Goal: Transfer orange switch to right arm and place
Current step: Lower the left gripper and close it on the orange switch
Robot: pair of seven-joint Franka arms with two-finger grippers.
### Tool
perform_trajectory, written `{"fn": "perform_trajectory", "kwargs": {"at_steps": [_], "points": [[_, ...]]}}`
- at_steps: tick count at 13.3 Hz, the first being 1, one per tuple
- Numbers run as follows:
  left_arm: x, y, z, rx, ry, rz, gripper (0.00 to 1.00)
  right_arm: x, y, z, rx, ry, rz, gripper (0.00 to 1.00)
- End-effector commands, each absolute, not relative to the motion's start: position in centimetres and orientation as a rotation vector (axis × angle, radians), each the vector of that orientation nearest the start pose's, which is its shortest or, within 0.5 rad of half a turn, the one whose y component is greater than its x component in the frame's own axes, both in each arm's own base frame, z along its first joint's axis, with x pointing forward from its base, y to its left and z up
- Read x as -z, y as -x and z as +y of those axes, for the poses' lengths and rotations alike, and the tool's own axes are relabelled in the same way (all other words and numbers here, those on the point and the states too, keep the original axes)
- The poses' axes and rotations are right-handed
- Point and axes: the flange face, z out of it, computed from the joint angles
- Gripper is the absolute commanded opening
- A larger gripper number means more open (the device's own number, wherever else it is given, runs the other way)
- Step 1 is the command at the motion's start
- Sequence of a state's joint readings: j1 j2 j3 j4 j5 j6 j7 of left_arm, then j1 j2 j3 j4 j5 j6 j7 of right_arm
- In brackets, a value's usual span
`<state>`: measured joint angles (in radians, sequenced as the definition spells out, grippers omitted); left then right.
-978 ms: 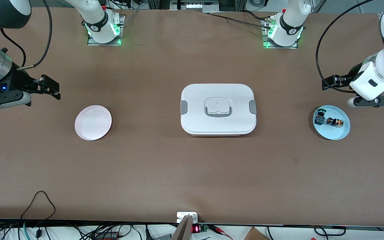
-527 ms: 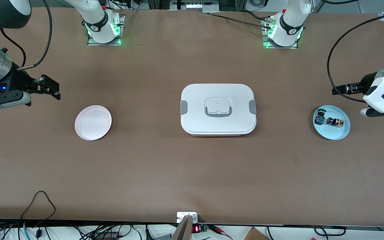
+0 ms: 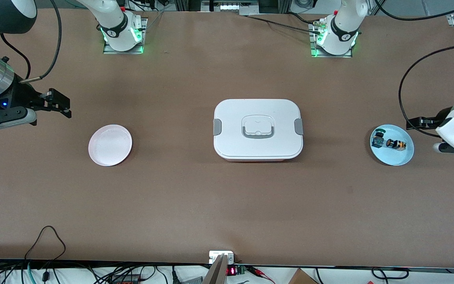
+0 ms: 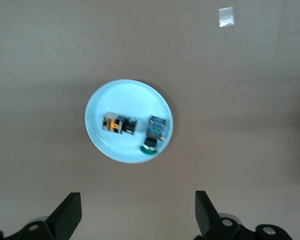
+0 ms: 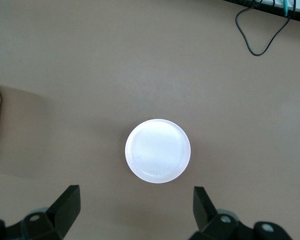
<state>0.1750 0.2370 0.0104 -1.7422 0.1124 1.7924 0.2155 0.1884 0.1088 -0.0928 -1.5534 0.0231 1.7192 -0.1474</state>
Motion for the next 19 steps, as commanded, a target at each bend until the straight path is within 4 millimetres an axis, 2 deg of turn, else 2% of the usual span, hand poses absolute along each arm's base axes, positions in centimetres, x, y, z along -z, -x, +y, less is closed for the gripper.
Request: {"fn": "perform_trajectory", "kwargs": {"at_steps": [1,5,9,12,14,19], "points": [[-39.5,-58.3,14.6,-0.221,3.050,0.219,1.00,-58.7,-59.2,6.2,0.100,3.102,-0.371,1.00],[-34.0,-56.7,16.7,-0.036,3.028,0.342,1.00,-58.7,-59.2,6.3,0.099,3.102,-0.374,1.00],[-26.5,-54.4,19.8,0.174,2.962,0.496,1.00,-58.7,-59.2,6.3,0.099,3.102,-0.374,1.00],[-22.2,-53.2,20.5,0.175,2.978,0.478,1.00,-58.8,-59.1,6.5,0.099,3.101,-0.379,1.00],[-21.2,-53.1,20.3,0.158,2.990,0.478,1.00,-58.8,-59.1,6.5,0.102,3.101,-0.379,1.00],[-21.4,-53.3,20.0,0.205,3.043,0.443,1.00,-58.8,-59.1,6.5,0.102,3.101,-0.379,1.00]]}}
